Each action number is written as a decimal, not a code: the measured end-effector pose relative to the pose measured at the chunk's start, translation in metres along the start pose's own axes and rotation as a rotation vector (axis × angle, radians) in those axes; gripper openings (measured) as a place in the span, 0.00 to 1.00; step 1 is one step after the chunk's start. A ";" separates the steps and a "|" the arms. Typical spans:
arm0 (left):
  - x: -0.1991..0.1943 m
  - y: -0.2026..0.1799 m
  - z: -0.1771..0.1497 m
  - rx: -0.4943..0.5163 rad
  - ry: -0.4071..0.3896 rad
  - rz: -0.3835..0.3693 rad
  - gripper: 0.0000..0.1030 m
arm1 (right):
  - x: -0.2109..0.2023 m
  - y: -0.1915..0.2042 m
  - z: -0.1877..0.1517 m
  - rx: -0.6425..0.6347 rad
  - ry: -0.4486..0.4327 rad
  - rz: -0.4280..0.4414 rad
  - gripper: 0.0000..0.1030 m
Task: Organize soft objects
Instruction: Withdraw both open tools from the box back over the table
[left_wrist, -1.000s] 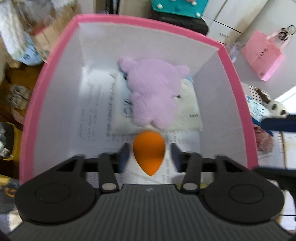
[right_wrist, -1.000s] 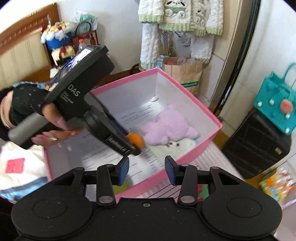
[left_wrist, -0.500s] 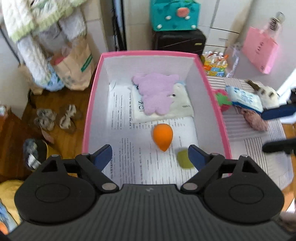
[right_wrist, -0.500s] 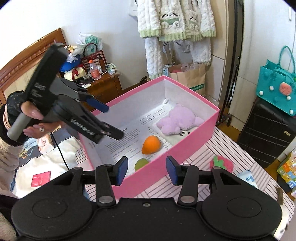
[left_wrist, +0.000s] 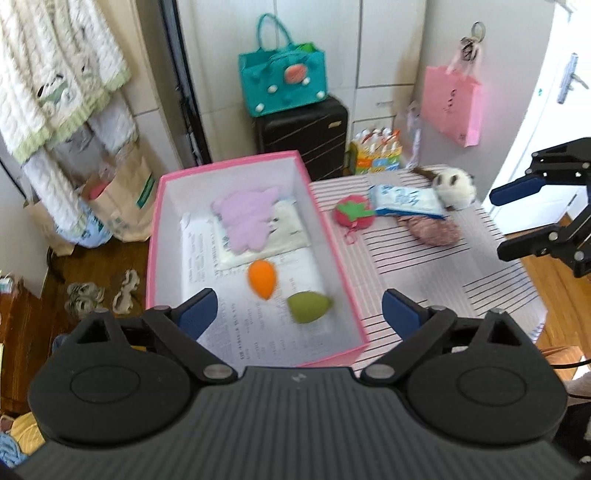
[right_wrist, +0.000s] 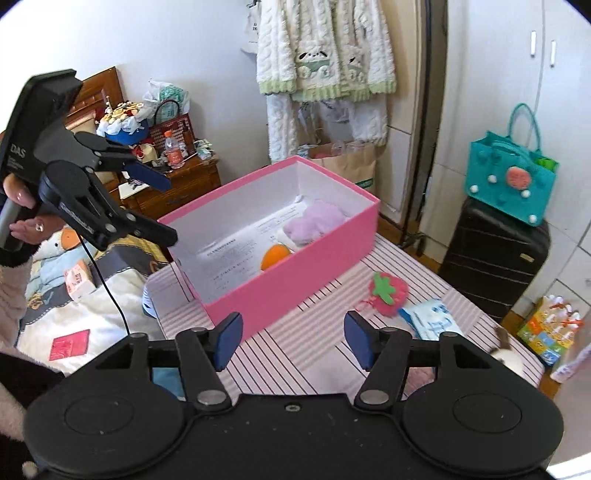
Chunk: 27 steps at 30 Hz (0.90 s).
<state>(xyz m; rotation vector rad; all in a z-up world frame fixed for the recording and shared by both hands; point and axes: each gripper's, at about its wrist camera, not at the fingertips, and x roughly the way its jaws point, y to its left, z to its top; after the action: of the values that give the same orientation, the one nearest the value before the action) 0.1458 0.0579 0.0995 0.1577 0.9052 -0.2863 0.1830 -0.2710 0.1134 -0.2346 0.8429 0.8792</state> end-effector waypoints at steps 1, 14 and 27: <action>-0.002 -0.004 0.000 0.004 -0.010 -0.007 0.95 | -0.005 0.000 -0.005 0.000 -0.005 -0.008 0.67; 0.008 -0.064 0.010 0.063 -0.107 -0.076 0.97 | -0.027 -0.029 -0.067 0.049 -0.082 -0.116 0.88; 0.061 -0.123 0.015 0.068 -0.201 -0.065 0.98 | 0.002 -0.069 -0.116 -0.038 -0.148 -0.167 0.91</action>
<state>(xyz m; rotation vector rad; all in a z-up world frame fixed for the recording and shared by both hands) 0.1543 -0.0736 0.0585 0.1599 0.7027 -0.3863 0.1719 -0.3717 0.0250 -0.2661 0.6595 0.7471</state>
